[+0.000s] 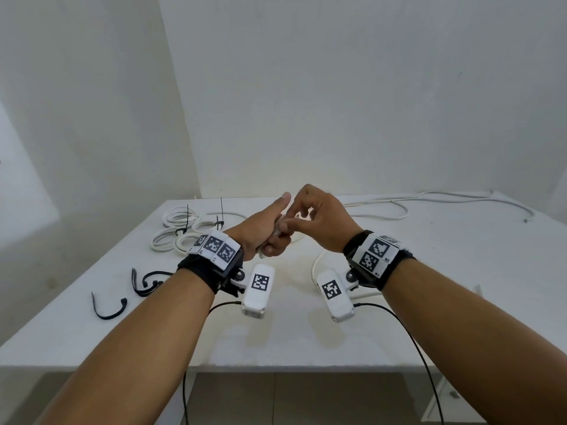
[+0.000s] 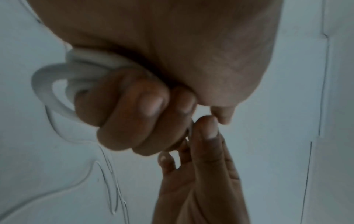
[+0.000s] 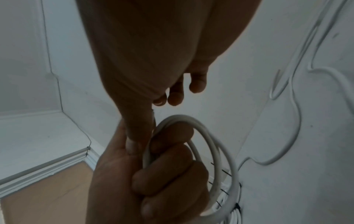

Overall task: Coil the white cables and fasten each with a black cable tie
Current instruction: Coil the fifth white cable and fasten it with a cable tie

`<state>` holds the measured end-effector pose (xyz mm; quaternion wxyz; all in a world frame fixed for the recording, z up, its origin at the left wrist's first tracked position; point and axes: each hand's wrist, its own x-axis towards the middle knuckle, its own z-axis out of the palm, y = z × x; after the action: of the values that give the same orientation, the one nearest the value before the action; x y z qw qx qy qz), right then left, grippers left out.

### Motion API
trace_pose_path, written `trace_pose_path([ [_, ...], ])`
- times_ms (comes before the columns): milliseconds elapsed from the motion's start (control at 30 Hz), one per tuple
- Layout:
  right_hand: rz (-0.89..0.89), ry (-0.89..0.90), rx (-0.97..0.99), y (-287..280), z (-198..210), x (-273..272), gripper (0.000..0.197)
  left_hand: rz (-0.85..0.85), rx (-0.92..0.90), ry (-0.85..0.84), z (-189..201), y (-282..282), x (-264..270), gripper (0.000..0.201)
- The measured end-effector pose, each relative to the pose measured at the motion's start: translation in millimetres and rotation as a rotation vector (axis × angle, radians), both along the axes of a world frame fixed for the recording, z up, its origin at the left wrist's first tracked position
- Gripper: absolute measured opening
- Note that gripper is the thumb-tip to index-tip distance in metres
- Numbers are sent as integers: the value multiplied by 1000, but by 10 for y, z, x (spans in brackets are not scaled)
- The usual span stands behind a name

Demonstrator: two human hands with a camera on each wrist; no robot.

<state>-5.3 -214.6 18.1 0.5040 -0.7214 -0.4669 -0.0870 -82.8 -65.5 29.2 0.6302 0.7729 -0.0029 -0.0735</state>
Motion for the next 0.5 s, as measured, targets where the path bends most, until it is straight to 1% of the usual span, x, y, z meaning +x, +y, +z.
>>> trace_pose_path([
  [67, -8, 28, -2, 7, -13, -9, 23, -80, -85, 5, 16, 18, -13, 67],
  [133, 31, 70, -45, 22, -31, -49, 20, -182, -167, -51, 31, 27, -11, 65],
  [167, 36, 48, -61, 35, -44, -77, 18, -215, -182, -83, 34, 15, -8, 64],
  [200, 31, 22, -66, 49, -57, -96, 17, -216, -189, -98, 34, 1, -2, 68],
  [233, 22, 10, -59, 66, -69, -103, 16, -192, -203, -95, 28, -11, 10, 75],
  [333, -1, 48, 18, 122, -73, -113, 22, -133, -206, -126, 3, -51, 45, 80],
  [400, -36, 83, 92, 153, -81, -117, 27, -90, -230, -116, 27, -90, 32, 77],
  [500, -99, 111, 195, 199, -91, -133, 27, 30, -222, -103, 104, -163, -9, 72],
])
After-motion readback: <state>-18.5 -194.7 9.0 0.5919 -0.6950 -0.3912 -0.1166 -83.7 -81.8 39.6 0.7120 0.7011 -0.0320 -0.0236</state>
